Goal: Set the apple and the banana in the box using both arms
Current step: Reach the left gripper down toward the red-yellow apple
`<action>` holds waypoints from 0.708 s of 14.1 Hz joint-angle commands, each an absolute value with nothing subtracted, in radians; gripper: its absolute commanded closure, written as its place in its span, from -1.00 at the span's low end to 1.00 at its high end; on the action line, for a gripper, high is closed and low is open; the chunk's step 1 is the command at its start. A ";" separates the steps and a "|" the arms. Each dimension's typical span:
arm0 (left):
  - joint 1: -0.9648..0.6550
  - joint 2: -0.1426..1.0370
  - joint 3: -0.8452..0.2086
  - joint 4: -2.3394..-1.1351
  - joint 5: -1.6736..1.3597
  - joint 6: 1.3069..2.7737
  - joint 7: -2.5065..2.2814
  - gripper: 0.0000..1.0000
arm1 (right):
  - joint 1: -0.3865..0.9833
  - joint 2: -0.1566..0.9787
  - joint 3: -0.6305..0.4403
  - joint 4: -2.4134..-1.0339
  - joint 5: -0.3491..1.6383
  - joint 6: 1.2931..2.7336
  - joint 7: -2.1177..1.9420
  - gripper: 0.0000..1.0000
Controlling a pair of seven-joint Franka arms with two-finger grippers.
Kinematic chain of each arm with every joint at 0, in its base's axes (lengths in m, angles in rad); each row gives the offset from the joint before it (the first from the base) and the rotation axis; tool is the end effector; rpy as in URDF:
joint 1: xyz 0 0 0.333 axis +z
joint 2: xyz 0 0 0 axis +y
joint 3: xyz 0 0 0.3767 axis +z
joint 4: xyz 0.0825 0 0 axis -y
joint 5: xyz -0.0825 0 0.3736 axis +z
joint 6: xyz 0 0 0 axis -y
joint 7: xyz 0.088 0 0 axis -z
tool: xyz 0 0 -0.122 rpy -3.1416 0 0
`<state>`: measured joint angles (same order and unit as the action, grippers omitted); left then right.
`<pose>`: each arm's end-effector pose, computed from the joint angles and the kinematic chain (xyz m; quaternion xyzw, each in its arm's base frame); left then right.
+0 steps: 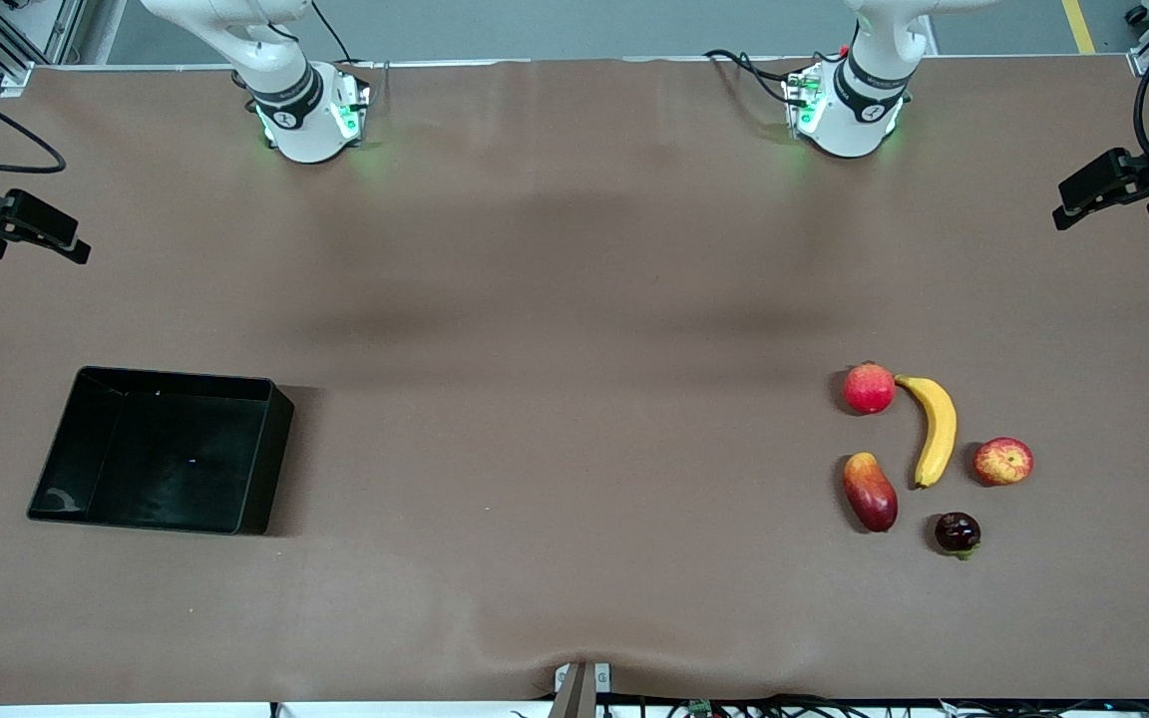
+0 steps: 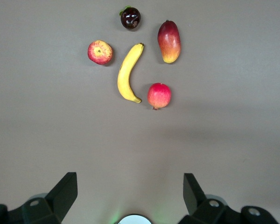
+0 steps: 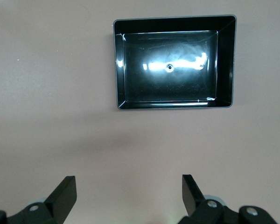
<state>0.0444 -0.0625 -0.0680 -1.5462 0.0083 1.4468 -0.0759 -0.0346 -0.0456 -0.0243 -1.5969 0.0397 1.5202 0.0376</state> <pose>0.5072 -0.0124 0.7036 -0.9995 -0.0267 0.0182 0.0072 0.5207 -0.0261 0.6783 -0.9985 0.0475 0.0153 0.0206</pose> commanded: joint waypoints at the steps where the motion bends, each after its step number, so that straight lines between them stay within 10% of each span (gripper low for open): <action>1: 0.044 -0.051 -0.069 -1.519 0.011 1.428 -0.074 -1.00 | -0.023 -0.048 -0.029 -1.600 0.029 1.523 0.038 -1.00; 10: 0.054 0.046 -0.069 -1.603 0.040 1.541 -0.074 -1.00 | -0.026 -0.041 -0.029 -1.603 0.029 1.523 0.038 -1.00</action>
<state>0.0468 0.0193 -0.0672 -1.5640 0.0160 1.4813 -0.0761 -0.0345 -0.0443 -0.0242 -1.5988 0.0391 1.5202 0.0375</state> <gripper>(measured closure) 0.000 0.000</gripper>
